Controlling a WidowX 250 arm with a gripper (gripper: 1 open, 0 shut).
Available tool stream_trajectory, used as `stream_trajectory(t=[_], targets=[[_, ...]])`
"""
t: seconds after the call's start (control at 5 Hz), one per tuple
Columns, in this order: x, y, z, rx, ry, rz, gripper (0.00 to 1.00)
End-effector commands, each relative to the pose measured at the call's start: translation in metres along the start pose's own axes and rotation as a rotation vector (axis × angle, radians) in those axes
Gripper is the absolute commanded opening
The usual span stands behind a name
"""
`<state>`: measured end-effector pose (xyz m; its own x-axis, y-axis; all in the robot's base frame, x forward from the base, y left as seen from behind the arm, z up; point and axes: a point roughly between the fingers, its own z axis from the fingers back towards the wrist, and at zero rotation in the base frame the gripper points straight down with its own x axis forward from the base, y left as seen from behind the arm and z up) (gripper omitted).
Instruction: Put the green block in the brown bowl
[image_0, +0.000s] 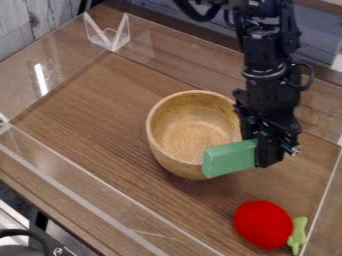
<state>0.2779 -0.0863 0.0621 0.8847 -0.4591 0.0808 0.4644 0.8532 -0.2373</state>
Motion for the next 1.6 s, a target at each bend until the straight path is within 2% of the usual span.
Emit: stream_trajectory(t=[0.0,0.4,1.0,1.4], targets=[[0.005,0.005,0.010,0.019,-0.040,0.021,0.00],[0.002,0.007,0.006,0.009,-0.014,-0.060,0.00],[-0.002,0.013,-0.001,-0.011,0.003,-0.101,0.00],[0.009,0.017,0.004,-0.029,0.023,-0.166,0.00]])
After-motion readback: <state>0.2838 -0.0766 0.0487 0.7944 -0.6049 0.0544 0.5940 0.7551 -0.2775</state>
